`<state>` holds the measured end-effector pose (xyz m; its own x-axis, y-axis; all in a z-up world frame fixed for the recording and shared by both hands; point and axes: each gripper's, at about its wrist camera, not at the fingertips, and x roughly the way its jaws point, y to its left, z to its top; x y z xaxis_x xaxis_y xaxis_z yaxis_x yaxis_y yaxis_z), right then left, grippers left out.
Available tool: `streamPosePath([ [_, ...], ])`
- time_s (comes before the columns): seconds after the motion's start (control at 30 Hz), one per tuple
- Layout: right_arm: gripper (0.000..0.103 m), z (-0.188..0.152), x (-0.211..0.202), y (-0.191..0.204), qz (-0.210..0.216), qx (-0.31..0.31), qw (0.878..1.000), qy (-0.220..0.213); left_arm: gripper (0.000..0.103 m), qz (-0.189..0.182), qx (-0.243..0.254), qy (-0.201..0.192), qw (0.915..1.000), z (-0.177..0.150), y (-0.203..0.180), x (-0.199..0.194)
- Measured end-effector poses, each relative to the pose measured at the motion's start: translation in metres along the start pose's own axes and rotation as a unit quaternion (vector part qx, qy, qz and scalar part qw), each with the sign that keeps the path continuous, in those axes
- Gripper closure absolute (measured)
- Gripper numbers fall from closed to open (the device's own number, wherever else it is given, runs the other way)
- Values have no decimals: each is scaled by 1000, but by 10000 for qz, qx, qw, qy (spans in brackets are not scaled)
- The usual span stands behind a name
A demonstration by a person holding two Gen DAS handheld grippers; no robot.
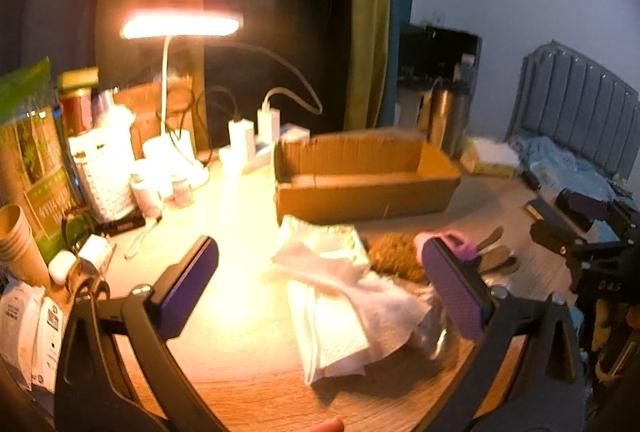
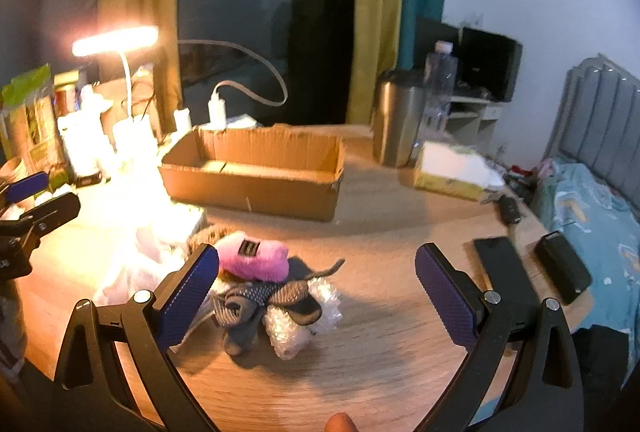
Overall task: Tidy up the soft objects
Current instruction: 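Grasp the pink plush with the right tool while the left tool grasps white tissue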
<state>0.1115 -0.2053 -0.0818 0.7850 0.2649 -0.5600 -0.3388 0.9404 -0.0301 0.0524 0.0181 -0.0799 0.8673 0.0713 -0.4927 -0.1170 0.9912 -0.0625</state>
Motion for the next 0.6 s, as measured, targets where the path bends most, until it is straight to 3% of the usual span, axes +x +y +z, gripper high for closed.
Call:
streamPosePath([
  [0.5, 3, 3, 68, 8, 1066, -561, 9912, 556, 2, 463, 18, 1154, 9922, -26, -14, 70],
  [0.6, 3, 7, 79, 11, 1241, -631, 9891, 489, 19, 495, -67, 1224, 9912, -28, -14, 73],
])
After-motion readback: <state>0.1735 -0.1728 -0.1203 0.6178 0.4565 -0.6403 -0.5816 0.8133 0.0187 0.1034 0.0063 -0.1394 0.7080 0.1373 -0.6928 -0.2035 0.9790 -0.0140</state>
